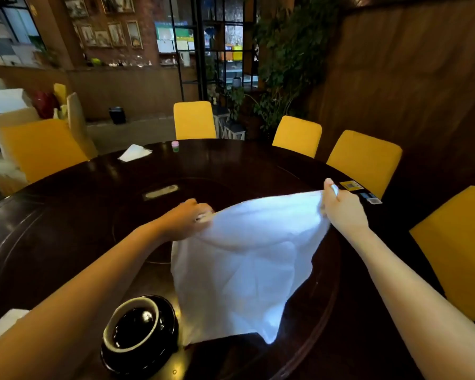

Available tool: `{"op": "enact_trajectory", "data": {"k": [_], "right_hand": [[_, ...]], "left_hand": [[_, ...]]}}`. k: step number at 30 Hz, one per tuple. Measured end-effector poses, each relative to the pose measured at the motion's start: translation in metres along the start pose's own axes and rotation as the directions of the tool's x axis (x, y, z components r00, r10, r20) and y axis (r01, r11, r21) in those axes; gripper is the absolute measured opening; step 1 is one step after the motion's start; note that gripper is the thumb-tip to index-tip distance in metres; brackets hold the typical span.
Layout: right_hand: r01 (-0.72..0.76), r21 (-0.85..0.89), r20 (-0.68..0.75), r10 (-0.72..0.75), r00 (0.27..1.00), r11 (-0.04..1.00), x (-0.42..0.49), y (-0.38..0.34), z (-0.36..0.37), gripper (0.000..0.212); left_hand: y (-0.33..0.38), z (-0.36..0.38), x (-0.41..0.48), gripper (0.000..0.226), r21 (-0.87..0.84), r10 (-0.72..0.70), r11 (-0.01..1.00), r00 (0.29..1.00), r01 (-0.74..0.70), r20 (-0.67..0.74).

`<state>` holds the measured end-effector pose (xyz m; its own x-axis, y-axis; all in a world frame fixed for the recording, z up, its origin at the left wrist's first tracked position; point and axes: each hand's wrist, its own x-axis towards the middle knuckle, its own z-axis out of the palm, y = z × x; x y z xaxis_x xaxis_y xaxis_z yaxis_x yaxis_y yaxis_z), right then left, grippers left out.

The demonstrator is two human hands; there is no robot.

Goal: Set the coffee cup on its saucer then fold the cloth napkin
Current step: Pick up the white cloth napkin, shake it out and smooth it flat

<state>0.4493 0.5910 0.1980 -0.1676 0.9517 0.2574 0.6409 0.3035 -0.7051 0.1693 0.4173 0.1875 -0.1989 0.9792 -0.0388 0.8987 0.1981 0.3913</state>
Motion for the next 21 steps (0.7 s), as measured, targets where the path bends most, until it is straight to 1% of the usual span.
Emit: {"op": "enact_trajectory", "data": {"k": [1,3,4,5,6,7,8,9,11,13,14,16,18,19,21], "right_hand": [[-0.039,0.018,0.024,0.039,0.999,0.999,0.007,-0.003,0.007,0.063],[-0.145,0.17,0.075,0.134,0.988,0.975,0.023,-0.016,0.021,0.063],[-0.222,0.287,0.108,0.199,0.974,0.932,0.031,-0.026,0.025,0.064],[-0.29,0.418,0.143,0.254,0.957,0.861,0.039,-0.037,0.028,0.065],[-0.321,0.551,0.176,0.269,0.947,0.77,0.045,-0.048,0.03,0.056],[-0.313,0.664,0.19,0.251,0.949,0.679,0.051,-0.059,0.03,0.059],[-0.264,0.747,0.174,0.203,0.964,0.611,0.058,-0.068,0.03,0.064],[-0.188,0.807,0.134,0.137,0.981,0.56,0.062,-0.076,0.028,0.06],[-0.087,0.874,0.076,0.043,0.996,0.478,0.063,-0.088,0.023,0.048],[-0.044,0.908,0.038,0.023,0.999,0.416,0.064,-0.089,0.021,0.041],[-0.031,0.916,0.021,0.027,0.999,0.401,0.062,-0.086,0.022,0.041],[-0.026,0.915,0.003,0.057,0.998,0.402,0.058,-0.07,0.028,0.043],[-0.08,0.904,0.03,0.125,0.992,0.42,0.049,-0.043,0.041,0.043],[-0.122,0.902,0.055,0.171,0.984,0.414,0.043,-0.025,0.049,0.042],[-0.204,0.92,0.121,0.251,0.96,0.336,0.026,0.013,0.064,0.032]], "left_hand": [[-0.004,-0.002,0.006,0.017,0.039,-0.021,0.999,0.998,0.024,-0.065],[-0.007,-0.012,0.019,0.021,0.163,-0.042,0.984,0.984,0.071,-0.176],[-0.008,-0.02,0.025,0.025,0.226,-0.039,0.97,0.972,0.093,-0.232],[-0.008,-0.029,0.03,0.027,0.262,-0.028,0.959,0.954,0.11,-0.298],[-0.009,-0.039,0.036,0.027,0.279,-0.017,0.952,0.93,0.128,-0.368],[-0.008,-0.051,0.04,0.026,0.291,0.001,0.946,0.898,0.141,-0.44],[-0.008,-0.063,0.044,0.027,0.304,0.019,0.941,0.87,0.151,-0.492],[-0.007,-0.074,0.046,0.029,0.319,0.047,0.936,0.846,0.149,-0.531],[-0.004,-0.093,0.047,0.033,0.34,0.113,0.933,0.798,0.12,-0.592],[0.003,-0.1,0.044,0.027,0.328,0.175,0.942,0.738,0.067,-0.652],[0.005,-0.097,0.043,0.024,0.308,0.184,0.951,0.724,0.041,-0.664],[0.009,-0.077,0.036,0.025,0.253,0.146,0.967,0.748,0.03,-0.647],[0.009,-0.039,0.026,0.028,0.216,0.098,0.976,0.798,0.04,-0.594],[0.008,-0.016,0.019,0.024,0.227,0.099,0.973,0.824,0.036,-0.557],[0.004,0.037,0.006,0.015,0.256,0.102,0.966,0.88,0.022,-0.464]]}}
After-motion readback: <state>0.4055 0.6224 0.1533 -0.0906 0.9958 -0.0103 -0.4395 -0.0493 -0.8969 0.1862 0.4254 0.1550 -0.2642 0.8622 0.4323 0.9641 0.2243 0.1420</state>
